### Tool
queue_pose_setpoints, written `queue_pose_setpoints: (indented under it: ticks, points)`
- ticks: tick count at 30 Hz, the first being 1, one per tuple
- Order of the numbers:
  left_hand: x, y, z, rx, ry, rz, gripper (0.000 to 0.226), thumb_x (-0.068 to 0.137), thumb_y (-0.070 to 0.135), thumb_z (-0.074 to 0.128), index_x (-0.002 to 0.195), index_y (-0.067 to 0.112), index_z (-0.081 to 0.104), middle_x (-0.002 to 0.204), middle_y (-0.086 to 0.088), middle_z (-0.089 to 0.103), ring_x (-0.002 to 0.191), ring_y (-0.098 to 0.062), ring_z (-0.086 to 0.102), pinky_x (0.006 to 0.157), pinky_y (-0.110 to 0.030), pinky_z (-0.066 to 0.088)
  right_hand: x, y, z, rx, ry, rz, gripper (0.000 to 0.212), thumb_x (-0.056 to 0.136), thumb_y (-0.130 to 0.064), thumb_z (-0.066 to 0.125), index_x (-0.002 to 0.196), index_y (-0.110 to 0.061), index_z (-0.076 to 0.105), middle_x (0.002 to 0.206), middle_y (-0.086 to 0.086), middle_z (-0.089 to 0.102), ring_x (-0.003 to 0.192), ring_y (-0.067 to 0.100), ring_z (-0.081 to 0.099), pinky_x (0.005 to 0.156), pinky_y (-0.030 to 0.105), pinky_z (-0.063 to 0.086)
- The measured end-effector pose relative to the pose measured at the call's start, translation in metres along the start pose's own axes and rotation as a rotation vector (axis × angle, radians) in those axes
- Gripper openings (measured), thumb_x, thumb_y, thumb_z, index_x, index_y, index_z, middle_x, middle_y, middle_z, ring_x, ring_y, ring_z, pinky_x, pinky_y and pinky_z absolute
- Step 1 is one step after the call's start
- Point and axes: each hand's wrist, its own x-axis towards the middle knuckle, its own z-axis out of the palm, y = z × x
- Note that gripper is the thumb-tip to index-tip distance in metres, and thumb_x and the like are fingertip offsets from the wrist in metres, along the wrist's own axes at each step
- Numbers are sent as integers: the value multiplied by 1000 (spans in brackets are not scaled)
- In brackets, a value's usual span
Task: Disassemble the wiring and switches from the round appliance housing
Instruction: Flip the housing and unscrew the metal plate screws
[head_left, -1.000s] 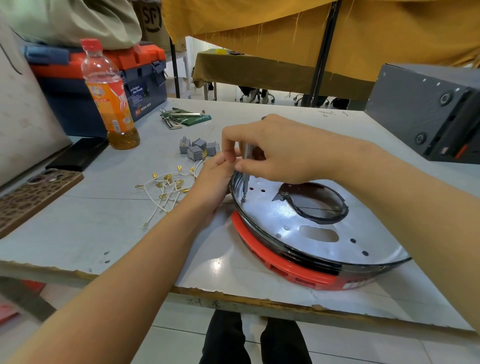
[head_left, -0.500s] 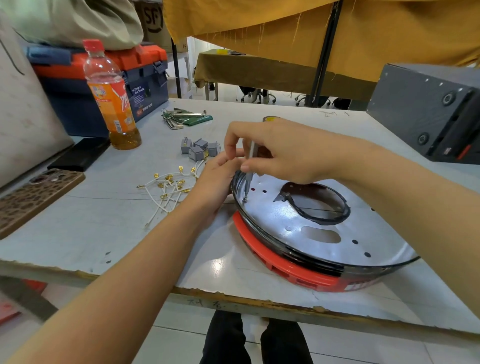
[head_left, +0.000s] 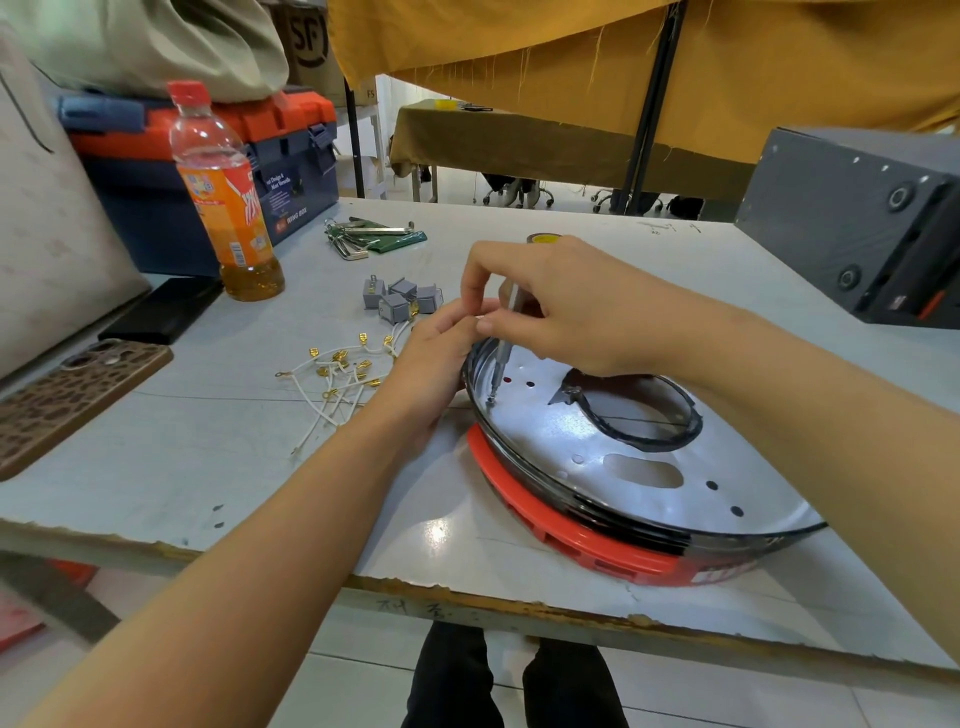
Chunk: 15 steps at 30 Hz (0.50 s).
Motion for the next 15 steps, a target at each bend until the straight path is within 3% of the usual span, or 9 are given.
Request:
queue_pose_setpoints:
  ticks: [5,8,11,13,15]
  points:
    - [1,1,-1,17,27,-27,16,79,23,53,84,25,68,79,-2,72,77,-17,66,74,-32,50,0,0,-9,4,-143,14,14,95,-27,55,107,-31,48,78,-4,65,75,9,56,66,26,42]
    - [1,1,0,12,26,-20,18,86,20,51,87,25,69,79,-2,73,76,-14,67,70,-30,51,0,1,-12,-3,-177,29,13,95,-27,55,104,-35,50,85,-8,65,79,1,55,71,25,44]
    - [-1,3,0,23,45,-21,19,84,22,52,86,25,71,85,-6,73,82,-20,67,77,-37,52,1,0,-7,-42,-83,23,4,94,-33,55,95,-29,52,74,-16,58,70,-5,51,59,12,37]
    - [-1,4,1,39,44,-23,20,90,18,49,98,16,68,99,-15,71,97,-30,66,91,-48,49,1,0,-2,-121,14,29,17,93,-40,54,87,-24,52,70,-15,50,69,5,49,61,24,39]
    - [-2,4,2,46,48,-28,21,94,14,46,101,14,66,104,-18,69,99,-33,65,94,-50,47,1,0,0,-155,53,27,18,93,-39,55,86,-22,52,68,-16,44,70,9,47,62,29,39]
